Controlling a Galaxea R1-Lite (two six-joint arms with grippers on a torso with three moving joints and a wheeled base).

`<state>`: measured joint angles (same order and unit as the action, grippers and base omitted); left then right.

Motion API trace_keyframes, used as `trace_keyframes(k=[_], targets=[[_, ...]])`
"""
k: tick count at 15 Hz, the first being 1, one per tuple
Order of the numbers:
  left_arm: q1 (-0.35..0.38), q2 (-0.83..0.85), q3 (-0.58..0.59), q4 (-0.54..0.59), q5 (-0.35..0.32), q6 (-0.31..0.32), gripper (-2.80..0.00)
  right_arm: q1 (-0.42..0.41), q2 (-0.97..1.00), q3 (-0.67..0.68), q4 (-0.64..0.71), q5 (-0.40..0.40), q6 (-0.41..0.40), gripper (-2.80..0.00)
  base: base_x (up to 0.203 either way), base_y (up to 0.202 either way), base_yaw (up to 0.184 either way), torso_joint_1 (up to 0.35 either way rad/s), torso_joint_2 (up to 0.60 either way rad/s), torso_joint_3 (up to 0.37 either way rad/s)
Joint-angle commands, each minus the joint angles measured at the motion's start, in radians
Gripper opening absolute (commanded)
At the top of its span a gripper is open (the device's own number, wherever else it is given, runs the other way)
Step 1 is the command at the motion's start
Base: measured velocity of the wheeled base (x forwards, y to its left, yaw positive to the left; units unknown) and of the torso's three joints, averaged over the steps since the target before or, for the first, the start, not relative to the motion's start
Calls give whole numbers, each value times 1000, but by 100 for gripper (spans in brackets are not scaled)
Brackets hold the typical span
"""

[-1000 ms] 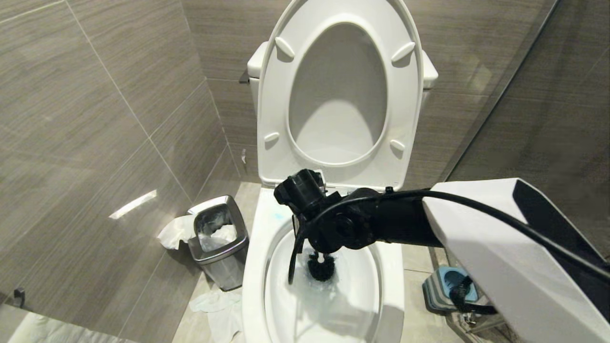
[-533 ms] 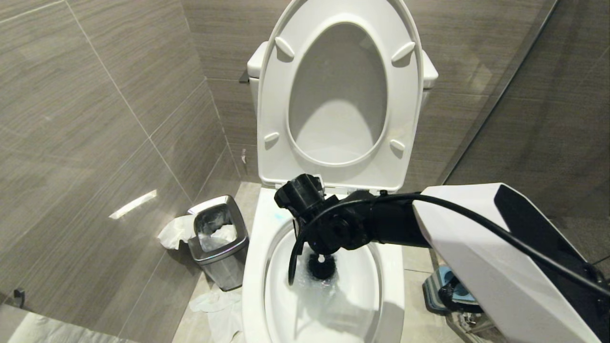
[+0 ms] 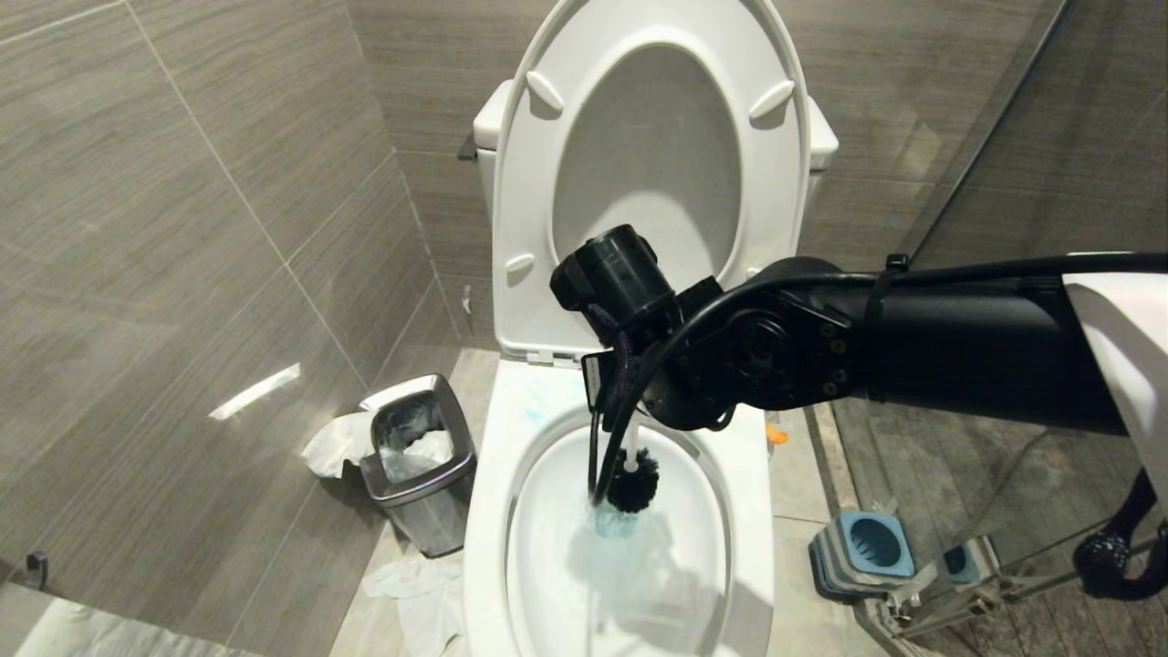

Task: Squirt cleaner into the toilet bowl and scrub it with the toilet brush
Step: Scrub the toilet bowl

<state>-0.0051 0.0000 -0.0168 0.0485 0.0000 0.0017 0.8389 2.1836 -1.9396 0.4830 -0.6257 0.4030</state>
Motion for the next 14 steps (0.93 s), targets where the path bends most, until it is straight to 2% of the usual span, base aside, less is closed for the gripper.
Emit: trace_keyframes(k=[1,10,14], targets=[[1,2,0,0,0,0,-280,1,17,-9,1,-7,2,-280,0,0,0,0,0,0],[1,2,0,1,0,0,-280,0,230,-35,-59,-14,6,-280,0,0,0,0,0,0],[1,2,0,1,0,0,-280,0,304,-35,-96,-14,48,-280,0,0,0,0,0,0]])
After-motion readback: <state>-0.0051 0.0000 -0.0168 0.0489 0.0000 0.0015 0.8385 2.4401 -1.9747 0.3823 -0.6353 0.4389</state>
